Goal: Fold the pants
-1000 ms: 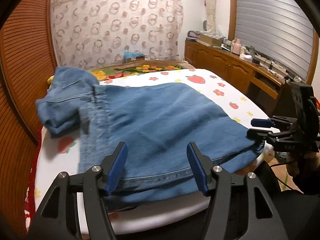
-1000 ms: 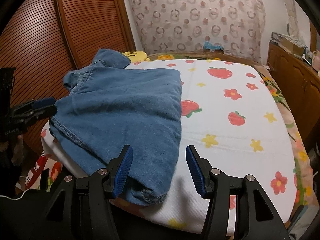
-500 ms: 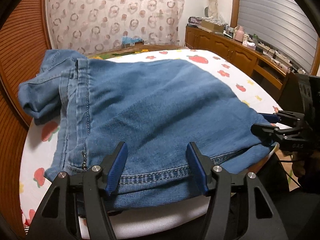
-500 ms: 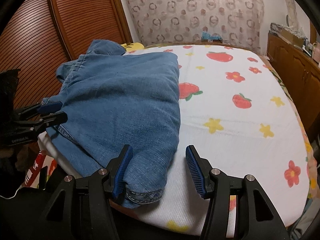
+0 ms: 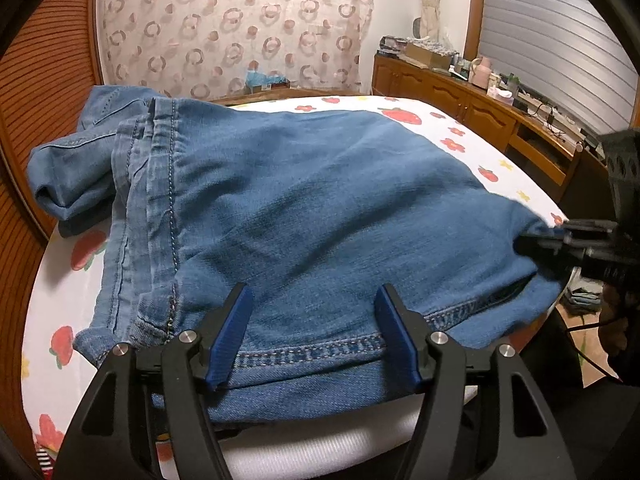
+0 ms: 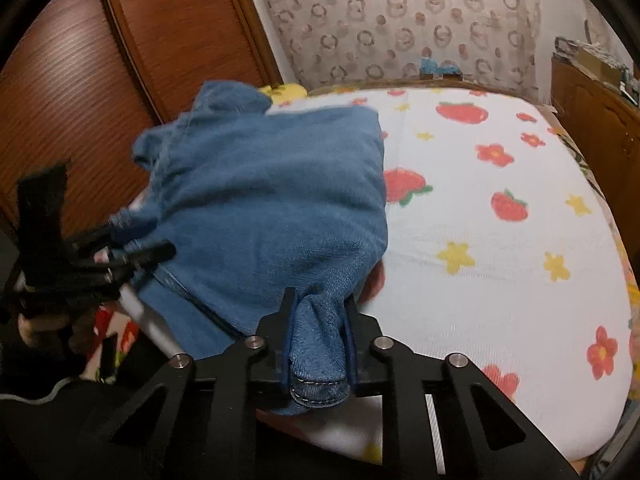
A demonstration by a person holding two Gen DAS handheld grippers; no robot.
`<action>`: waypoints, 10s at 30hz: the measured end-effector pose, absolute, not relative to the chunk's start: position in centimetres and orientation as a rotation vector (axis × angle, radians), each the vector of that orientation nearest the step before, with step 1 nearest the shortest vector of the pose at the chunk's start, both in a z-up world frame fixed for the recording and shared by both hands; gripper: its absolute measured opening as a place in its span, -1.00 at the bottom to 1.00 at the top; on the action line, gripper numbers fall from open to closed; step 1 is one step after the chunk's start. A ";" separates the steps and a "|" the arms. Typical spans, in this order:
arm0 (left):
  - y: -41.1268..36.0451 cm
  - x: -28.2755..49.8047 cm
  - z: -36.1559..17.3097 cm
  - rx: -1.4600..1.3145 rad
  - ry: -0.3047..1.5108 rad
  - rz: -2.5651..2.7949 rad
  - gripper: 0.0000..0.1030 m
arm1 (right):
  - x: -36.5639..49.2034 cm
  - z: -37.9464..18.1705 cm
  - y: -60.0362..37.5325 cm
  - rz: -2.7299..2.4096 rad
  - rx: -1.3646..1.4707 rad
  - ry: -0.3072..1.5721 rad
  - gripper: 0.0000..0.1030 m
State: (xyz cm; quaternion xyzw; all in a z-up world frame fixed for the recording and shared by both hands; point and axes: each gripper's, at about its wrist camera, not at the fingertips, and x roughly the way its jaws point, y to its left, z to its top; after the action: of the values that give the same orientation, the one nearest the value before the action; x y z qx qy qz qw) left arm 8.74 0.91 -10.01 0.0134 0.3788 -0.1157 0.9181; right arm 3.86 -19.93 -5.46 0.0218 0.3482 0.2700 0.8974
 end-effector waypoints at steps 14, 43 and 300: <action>8.0 5.7 -4.8 -0.003 0.691 -0.123 0.27 | 4.8 3.2 -15.3 0.665 0.007 0.507 -0.72; 17.5 3.9 -2.3 -0.111 0.630 0.091 0.27 | 6.1 -2.0 0.2 1.083 -0.174 0.665 -0.73; 22.0 21.4 2.1 -0.055 0.562 0.043 0.60 | 27.6 6.7 3.5 0.797 -0.081 0.505 0.25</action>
State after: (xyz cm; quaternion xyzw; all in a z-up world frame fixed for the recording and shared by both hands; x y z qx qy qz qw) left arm 21.44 21.98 2.15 -0.0270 0.2770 0.0214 0.9602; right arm 27.57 3.54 6.72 -0.0390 0.2432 0.3838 0.8900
